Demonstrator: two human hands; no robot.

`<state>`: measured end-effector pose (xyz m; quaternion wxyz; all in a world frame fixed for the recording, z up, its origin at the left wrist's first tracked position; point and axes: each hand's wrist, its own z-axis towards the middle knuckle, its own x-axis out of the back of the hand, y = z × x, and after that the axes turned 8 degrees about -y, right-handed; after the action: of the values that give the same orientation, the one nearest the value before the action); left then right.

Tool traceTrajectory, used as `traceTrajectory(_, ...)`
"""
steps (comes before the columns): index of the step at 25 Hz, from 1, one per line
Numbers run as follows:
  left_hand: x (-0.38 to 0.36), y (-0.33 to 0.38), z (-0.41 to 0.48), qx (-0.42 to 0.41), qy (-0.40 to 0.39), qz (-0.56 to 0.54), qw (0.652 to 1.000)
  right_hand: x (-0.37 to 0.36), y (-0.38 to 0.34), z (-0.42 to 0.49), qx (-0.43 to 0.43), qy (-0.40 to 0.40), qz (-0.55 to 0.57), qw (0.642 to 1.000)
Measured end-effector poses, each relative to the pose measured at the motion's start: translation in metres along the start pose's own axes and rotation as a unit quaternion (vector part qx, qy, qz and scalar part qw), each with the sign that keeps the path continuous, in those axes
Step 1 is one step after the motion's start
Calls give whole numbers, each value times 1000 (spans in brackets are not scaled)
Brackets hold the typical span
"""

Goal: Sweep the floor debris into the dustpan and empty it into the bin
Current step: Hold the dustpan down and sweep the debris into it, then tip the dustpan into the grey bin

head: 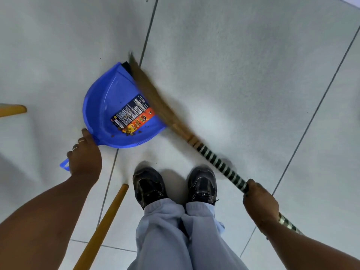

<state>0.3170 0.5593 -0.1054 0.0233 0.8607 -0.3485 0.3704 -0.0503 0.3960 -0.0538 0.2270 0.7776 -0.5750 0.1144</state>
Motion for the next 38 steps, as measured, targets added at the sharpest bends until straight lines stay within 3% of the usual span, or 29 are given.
traceTrajectory(4,9,11,-20,10,-27,-49,998,-9,-10,-34,44,24,31,998)
traceTrajectory(7,33,32,-57,36,-56,-157,985,3,-25,-61,27,47,160,986)
traceTrajectory(10,74,55,-102,57,-78,-240,966,36,-36,-94,63,83,288,952)
traceTrajectory(13,107,73,-136,68,-99,-272,955,70,-38,-115,81,126,273,950)
traceTrajectory(16,162,99,-185,48,-87,-269,958,126,-10,-146,44,124,256,958)
traceTrajectory(21,233,182,-237,-13,-48,-246,968,205,52,-150,3,116,325,939)
traceTrajectory(25,255,287,-263,-69,-36,-224,972,241,125,-112,16,109,331,937)
traceTrajectory(30,253,415,-313,-99,-29,-214,971,260,246,-79,-2,39,329,944)
traceTrajectory(32,250,457,-338,-139,-35,-180,973,261,308,-75,-22,-10,314,949)
traceTrajectory(34,254,495,-361,-233,-42,-129,963,260,358,-77,-44,-61,300,951)
traceTrajectory(38,276,588,-370,-434,-143,-1,889,256,406,-79,-23,-114,301,947)
